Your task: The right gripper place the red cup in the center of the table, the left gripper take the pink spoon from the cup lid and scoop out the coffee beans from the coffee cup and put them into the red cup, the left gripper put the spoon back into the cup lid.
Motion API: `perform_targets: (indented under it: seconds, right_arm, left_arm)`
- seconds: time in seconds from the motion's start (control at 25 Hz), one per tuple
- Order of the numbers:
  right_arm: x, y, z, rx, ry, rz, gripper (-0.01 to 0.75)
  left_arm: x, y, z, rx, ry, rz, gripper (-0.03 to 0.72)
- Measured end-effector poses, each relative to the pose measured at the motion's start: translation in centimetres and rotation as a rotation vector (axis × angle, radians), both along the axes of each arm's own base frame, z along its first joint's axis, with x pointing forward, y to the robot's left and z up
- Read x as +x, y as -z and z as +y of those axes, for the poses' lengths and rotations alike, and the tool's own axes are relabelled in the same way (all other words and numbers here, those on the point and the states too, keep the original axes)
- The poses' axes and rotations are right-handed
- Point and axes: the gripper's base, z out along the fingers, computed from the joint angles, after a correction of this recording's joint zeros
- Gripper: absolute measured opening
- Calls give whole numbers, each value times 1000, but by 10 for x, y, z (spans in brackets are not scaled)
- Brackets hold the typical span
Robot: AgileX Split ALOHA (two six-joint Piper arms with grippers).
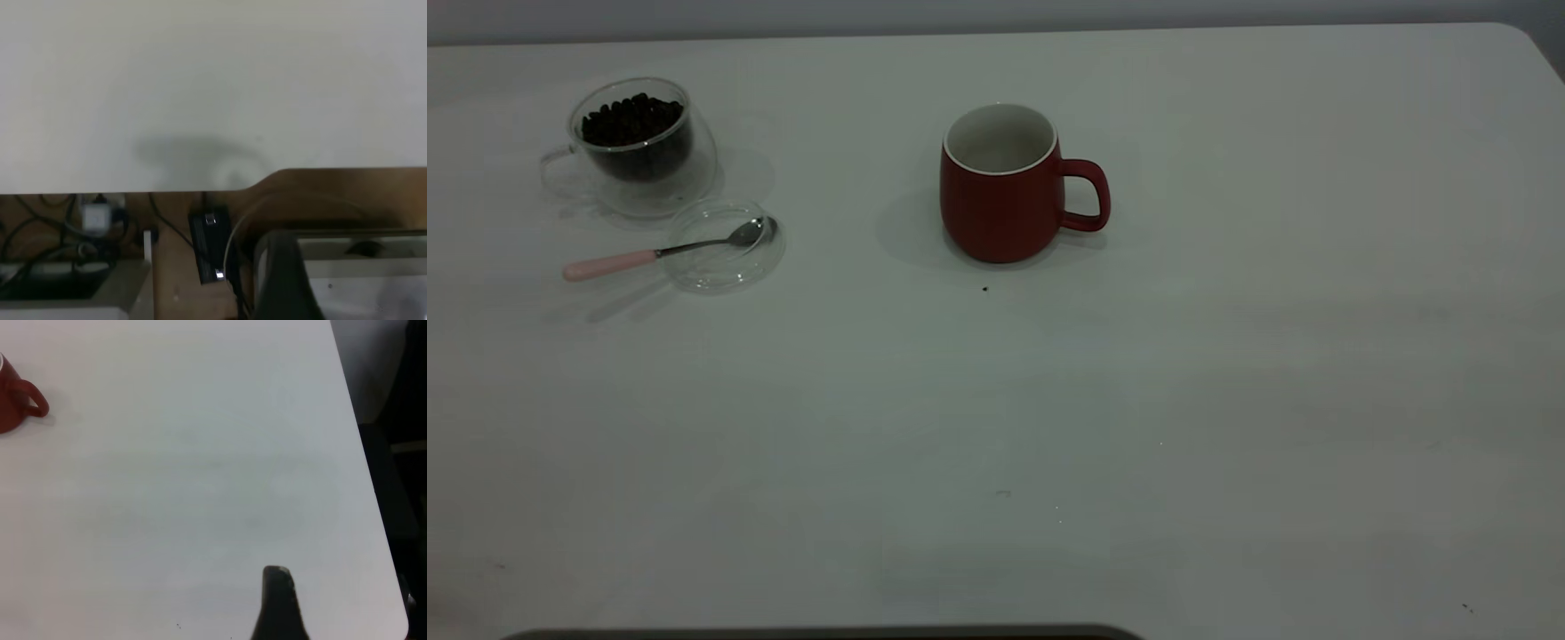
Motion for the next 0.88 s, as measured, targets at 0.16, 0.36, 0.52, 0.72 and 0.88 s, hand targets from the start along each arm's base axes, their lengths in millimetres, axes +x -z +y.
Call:
perform_targets:
  seconds: [0.16, 0.36, 0.52, 0.72, 0.88]
  right_arm:
    - [0, 0, 0, 0, 0, 0, 586]
    - [0, 0, 0, 0, 0, 0, 586]
    - [0, 0, 0, 0, 0, 0, 586]
    - [0, 0, 0, 0, 0, 0, 586]
    - [0, 0, 0, 0, 0, 0, 586]
  left_arm:
    - [-35, 16, 1, -1, 4, -84, 588]
    - [-62, 31, 2, -2, 5, -185, 588]
    - [-72, 42, 3, 6, 4, -238, 588]
    - [-83, 44, 4, 11, 2, -346, 588]
    - [-94, 45, 5, 11, 0, -422, 588]
